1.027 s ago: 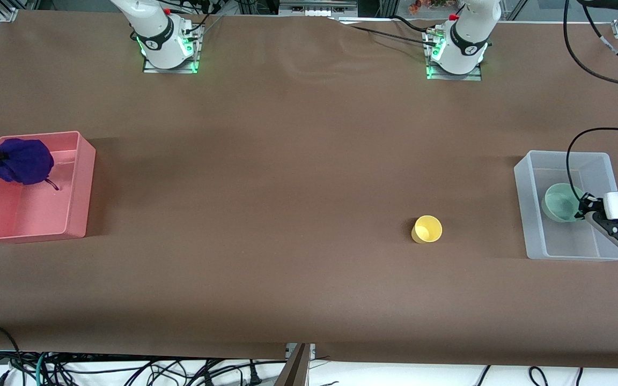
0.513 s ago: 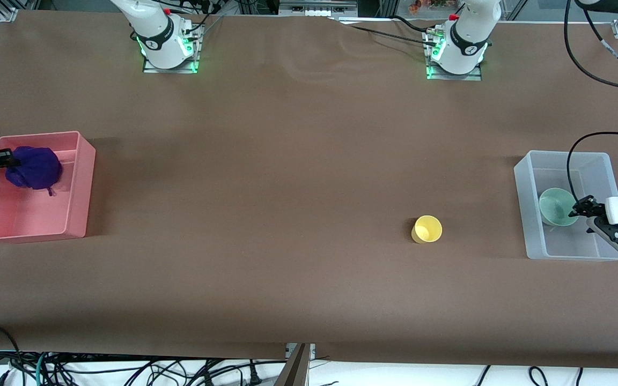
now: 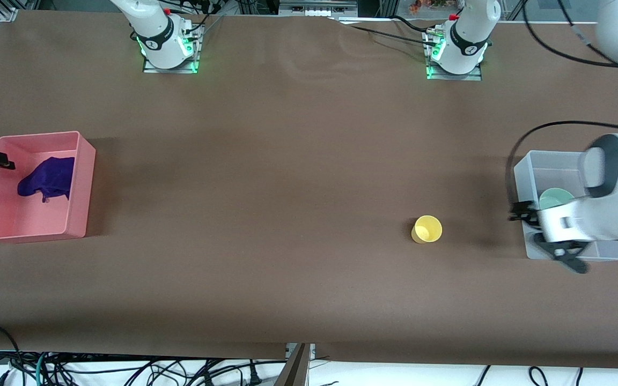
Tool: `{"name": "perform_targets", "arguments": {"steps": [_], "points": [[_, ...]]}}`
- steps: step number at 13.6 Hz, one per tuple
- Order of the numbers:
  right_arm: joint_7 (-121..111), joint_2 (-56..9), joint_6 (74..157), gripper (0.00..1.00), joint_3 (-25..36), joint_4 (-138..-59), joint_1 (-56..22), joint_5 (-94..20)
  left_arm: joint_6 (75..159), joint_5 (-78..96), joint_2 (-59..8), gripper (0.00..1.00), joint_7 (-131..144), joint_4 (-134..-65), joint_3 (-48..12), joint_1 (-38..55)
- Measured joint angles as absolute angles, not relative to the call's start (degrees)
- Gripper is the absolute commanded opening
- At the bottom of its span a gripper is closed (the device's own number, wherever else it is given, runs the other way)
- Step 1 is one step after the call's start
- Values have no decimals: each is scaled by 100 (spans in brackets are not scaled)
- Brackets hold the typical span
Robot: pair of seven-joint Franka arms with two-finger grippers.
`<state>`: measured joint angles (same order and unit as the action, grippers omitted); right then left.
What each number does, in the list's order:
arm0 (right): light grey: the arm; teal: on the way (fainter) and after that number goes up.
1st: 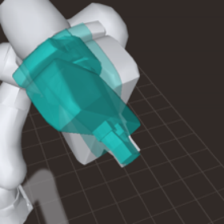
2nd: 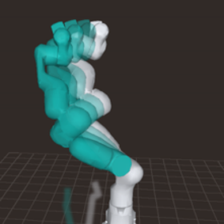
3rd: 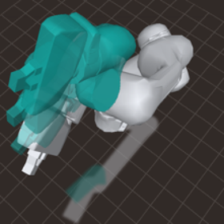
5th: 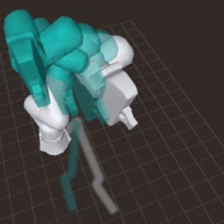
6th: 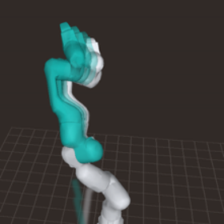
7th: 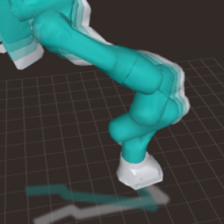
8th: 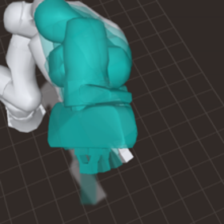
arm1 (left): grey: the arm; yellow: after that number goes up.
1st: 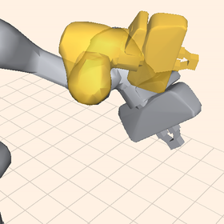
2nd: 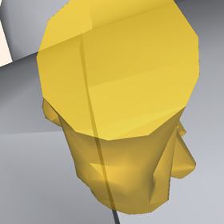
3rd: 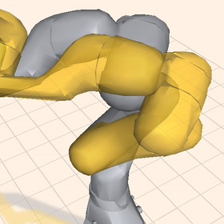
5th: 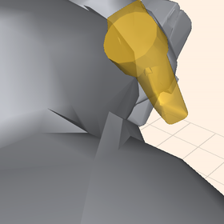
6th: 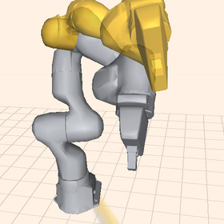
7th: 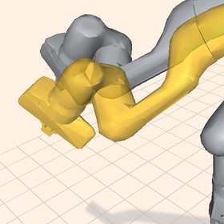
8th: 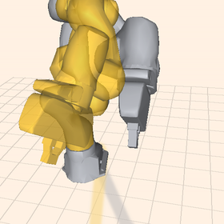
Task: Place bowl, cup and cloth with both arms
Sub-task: 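Reach the yellow cup with the left gripper while the right gripper lifts away, then grasp the yellow cup with the left gripper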
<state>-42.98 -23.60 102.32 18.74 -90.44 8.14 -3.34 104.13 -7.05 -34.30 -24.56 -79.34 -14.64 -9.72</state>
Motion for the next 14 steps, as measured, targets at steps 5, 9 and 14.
{"name": "perform_targets", "arguments": {"steps": [5,9,14], "points": [[-2090,-2073,8931,100,593,-8162,759,145,11281,-210,-4174,98,-1609,-7982,-1456,-539],[-841,-1731,8583,100,-206,-8112,729,206,11746,23,-4449,81,-1375,-8077,-1458,-382],[-705,-1278,8558,100,-579,-8097,726,206,12120,24,-4598,0,-1222,-8349,-1456,-139]]}}
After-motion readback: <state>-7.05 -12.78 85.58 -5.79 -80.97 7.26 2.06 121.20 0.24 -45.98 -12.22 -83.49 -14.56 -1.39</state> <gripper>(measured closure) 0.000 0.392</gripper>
